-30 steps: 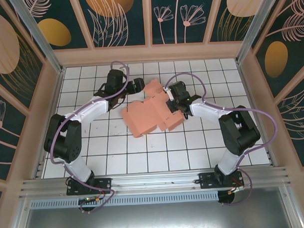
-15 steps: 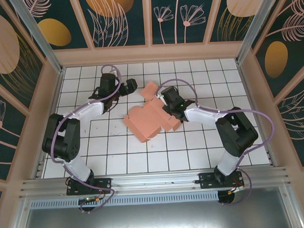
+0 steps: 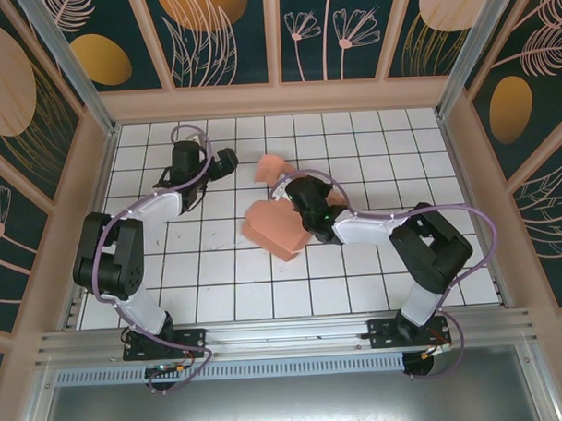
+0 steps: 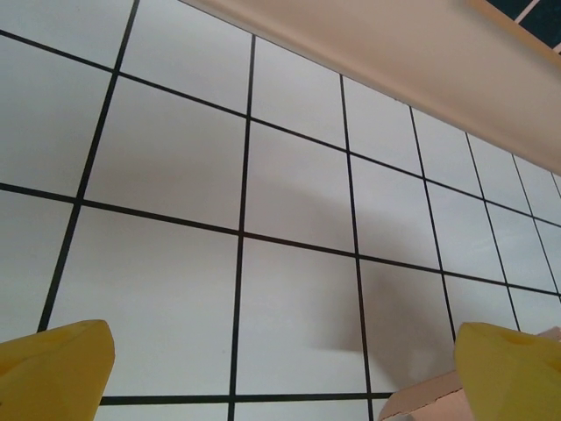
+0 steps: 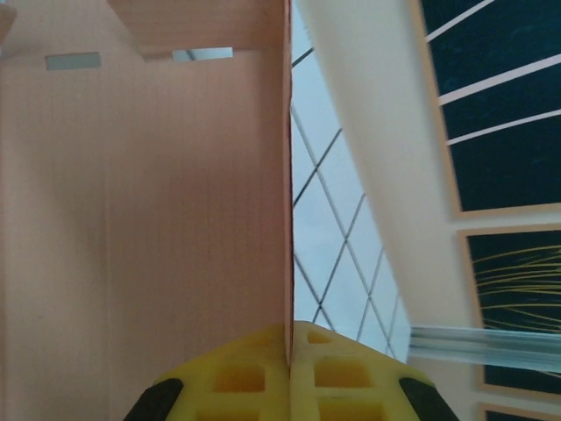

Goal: Fold the paper box

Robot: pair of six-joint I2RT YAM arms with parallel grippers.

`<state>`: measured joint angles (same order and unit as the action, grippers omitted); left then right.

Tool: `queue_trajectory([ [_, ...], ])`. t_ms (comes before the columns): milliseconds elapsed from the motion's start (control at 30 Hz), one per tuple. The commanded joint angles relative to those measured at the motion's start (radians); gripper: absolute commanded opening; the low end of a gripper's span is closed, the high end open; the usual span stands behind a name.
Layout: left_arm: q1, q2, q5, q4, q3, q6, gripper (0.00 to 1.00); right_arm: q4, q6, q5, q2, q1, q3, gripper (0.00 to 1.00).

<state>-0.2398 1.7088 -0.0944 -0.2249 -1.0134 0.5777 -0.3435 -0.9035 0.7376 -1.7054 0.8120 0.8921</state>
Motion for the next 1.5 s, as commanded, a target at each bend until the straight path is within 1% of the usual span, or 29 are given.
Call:
queue_trajectory([
  [0,0.010,0.047,-0.008,-0.007,-0.033,0.005,0.99,-0.253,-0.189,0.072,-0.029,0.034,-0.046,0.00],
  [133,0.015,0.051,-0.004,-0.028,-0.033,0.014,0.97,-0.406,-0.331,0.070,-0.052,0.066,-0.103,0.00],
  [267,0.019,0.073,-0.017,-0.001,-0.065,0.014,0.96,-0.552,-0.408,0.087,-0.087,0.088,-0.141,0.00],
  [367,0.028,0.097,-0.059,0.001,-0.080,0.026,0.94,-0.669,-0.464,0.101,-0.122,0.106,-0.168,0.00],
  [467,0.033,0.111,-0.082,0.001,-0.083,0.023,0.95,-0.740,-0.507,0.115,-0.150,0.122,-0.179,0.00],
  [567,0.036,0.126,-0.103,0.007,-0.092,0.019,0.95,-0.730,-0.504,0.115,-0.155,0.131,-0.188,0.00],
  [633,0.039,0.147,-0.142,0.010,-0.109,0.036,0.95,-0.704,-0.495,0.114,-0.160,0.132,-0.195,0.00],
  [733,0.040,0.178,-0.223,0.012,-0.135,0.058,0.92,-0.692,-0.500,0.111,-0.162,0.136,-0.201,0.00],
  [800,0.041,0.185,-0.252,-0.001,-0.138,0.070,0.90,-0.672,-0.499,0.109,-0.160,0.140,-0.197,0.00],
  [867,0.042,0.198,-0.279,0.022,-0.159,0.071,0.87,-0.656,-0.495,0.106,-0.158,0.143,-0.197,0.00],
  [1000,0.036,0.227,-0.372,0.056,-0.202,0.070,0.79,-0.619,-0.471,0.103,-0.155,0.144,-0.190,0.00],
  [1100,0.027,0.240,-0.420,0.070,-0.203,0.052,0.70,-0.600,-0.449,0.103,-0.152,0.143,-0.183,0.00],
  [1133,0.026,0.240,-0.438,0.069,-0.197,0.038,0.69,-0.592,-0.440,0.102,-0.150,0.143,-0.181,0.00],
  [1233,0.023,0.227,-0.455,0.063,-0.169,0.003,0.65,-0.561,-0.411,0.098,-0.142,0.138,-0.173,0.00],
  [1400,0.015,0.220,-0.505,0.059,-0.145,-0.008,0.51,-0.547,-0.404,0.090,-0.132,0.134,-0.174,0.00],
  [1467,0.005,0.217,-0.507,0.053,-0.132,-0.016,0.50,-0.545,-0.401,0.085,-0.123,0.130,-0.174,0.00],
])
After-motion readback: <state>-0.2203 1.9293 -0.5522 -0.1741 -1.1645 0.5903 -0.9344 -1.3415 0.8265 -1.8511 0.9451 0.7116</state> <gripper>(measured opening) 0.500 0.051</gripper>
